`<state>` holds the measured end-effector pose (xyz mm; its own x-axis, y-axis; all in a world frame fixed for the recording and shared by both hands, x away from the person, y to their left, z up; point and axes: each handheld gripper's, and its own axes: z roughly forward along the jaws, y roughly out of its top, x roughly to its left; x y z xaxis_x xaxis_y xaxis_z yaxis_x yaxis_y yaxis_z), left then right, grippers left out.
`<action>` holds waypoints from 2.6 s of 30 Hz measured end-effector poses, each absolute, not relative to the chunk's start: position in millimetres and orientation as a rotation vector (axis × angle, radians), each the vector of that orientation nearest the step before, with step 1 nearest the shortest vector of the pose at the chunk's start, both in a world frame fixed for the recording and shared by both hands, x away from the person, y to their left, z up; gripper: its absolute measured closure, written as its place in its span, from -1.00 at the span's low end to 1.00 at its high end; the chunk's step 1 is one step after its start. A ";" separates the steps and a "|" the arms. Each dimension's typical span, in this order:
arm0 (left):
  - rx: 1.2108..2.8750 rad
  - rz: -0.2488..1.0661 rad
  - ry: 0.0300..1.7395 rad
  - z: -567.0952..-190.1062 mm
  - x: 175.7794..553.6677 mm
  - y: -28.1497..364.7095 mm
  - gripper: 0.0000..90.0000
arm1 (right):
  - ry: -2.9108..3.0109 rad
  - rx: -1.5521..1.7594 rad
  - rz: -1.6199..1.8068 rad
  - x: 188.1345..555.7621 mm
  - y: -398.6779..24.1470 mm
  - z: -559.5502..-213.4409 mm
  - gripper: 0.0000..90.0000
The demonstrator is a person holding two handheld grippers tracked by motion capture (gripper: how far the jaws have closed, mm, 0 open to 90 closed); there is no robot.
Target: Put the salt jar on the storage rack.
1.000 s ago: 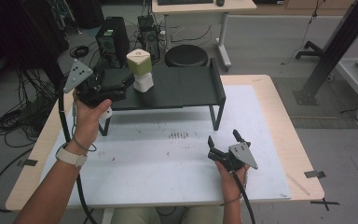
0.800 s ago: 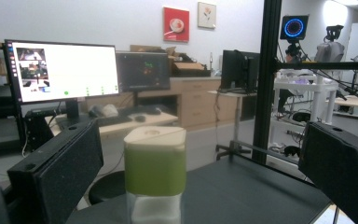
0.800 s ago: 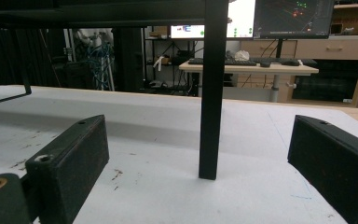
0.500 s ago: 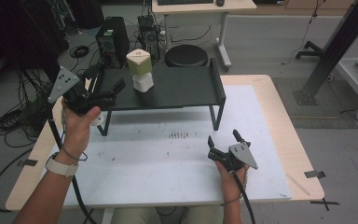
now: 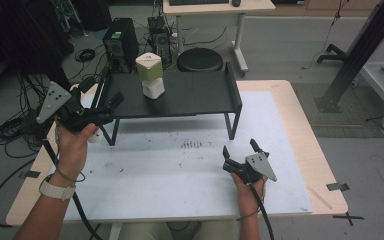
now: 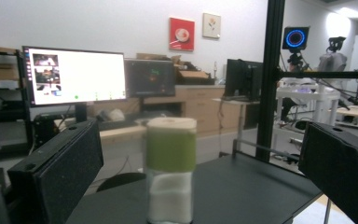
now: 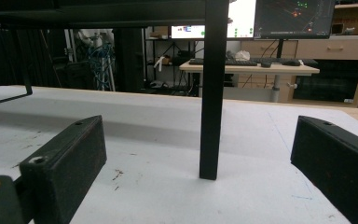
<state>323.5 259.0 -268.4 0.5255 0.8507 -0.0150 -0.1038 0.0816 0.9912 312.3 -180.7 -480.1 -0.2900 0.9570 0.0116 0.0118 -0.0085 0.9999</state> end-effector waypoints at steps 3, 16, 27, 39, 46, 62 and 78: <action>1.297 0.838 0.737 -274.5 317.4 264.2 -0.99 | 1.426 1.068 1.424 312.3 -180.6 -480.1 -0.92; 1.280 0.859 0.778 -313.3 296.8 290.1 -0.99 | 1.424 1.063 1.424 312.3 -180.9 -480.1 -0.92; 1.311 0.908 0.836 -352.0 285.9 308.8 -0.99 | 1.425 1.063 1.421 312.1 -180.6 -480.2 -0.92; 1.348 0.931 0.926 -393.5 287.1 318.4 -0.99 | 1.426 1.063 1.416 312.1 -180.2 -480.1 -0.91; 1.382 0.936 0.968 -414.9 291.3 318.0 -0.99 | 1.426 1.061 1.416 312.0 -180.2 -480.1 -0.90; 1.395 0.952 1.016 -444.8 297.3 315.9 -1.00 | 1.425 1.057 1.414 311.8 -179.9 -480.1 -0.90; 1.371 0.928 1.040 -458.7 296.3 317.7 -1.00 | 1.426 1.057 1.413 311.9 -179.8 -480.1 -0.90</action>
